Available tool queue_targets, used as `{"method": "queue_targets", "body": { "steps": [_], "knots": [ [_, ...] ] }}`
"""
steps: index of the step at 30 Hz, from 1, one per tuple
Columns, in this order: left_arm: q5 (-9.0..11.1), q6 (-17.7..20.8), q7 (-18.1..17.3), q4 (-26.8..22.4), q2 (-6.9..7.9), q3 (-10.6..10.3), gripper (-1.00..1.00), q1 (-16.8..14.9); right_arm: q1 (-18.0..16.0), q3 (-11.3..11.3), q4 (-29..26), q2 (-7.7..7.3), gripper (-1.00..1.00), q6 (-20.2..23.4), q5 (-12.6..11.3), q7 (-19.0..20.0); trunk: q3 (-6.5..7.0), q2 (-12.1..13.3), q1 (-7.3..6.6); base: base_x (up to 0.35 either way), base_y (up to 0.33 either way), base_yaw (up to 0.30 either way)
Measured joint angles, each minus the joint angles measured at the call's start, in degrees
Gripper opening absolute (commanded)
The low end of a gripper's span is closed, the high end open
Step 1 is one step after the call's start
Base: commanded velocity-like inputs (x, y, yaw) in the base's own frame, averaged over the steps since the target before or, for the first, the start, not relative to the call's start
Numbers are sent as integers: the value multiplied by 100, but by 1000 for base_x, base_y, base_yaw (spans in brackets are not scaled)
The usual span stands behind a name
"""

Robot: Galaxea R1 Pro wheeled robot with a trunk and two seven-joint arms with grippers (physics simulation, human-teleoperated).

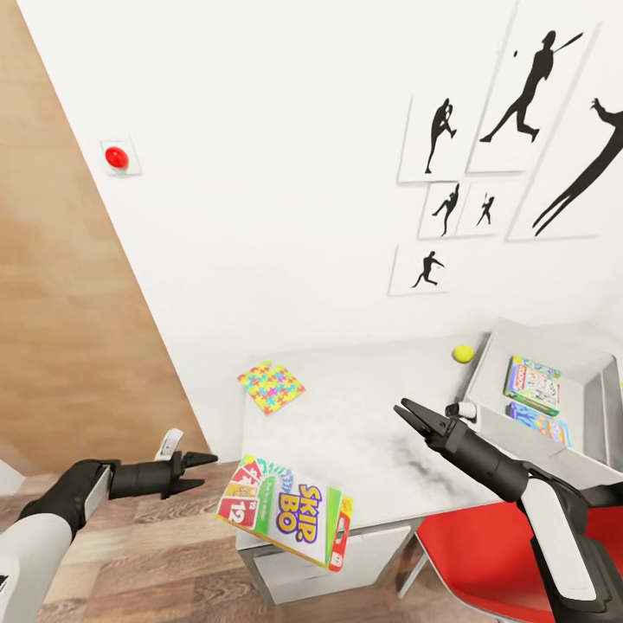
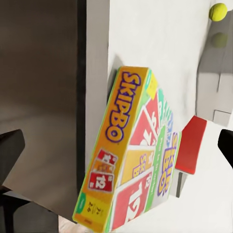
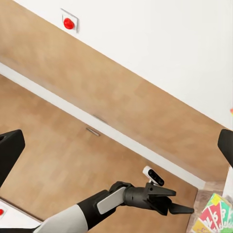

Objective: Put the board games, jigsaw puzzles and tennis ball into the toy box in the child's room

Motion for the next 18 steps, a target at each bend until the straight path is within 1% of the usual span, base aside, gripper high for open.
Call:
{"method": "queue_targets", "body": {
  "steps": [6, 11, 12, 18],
  "knots": [
    [-17, -7, -4, 117, -18, -13, 100, 0, 1, 0, 0, 0, 100, -4, 0, -6, -108, -241, 132, 0, 0, 0],
    [-39, -15, -4, 190, -26, -26, 100, 0, -1, 0, 0, 0, 100, -11, -1, -11, -109, -243, 132, 0, 0, 0],
    [-42, -17, -3, 196, -28, -30, 100, 0, 0, 0, 0, 0, 100, -13, 0, -12, -126, -281, 154, 0, 0, 0],
    [-51, -15, -6, 217, -113, -45, 100, 0, 3, 0, 7, 0, 100, -17, 1, -14, -234, -522, 286, 0, 0, 0]
  ]
}}
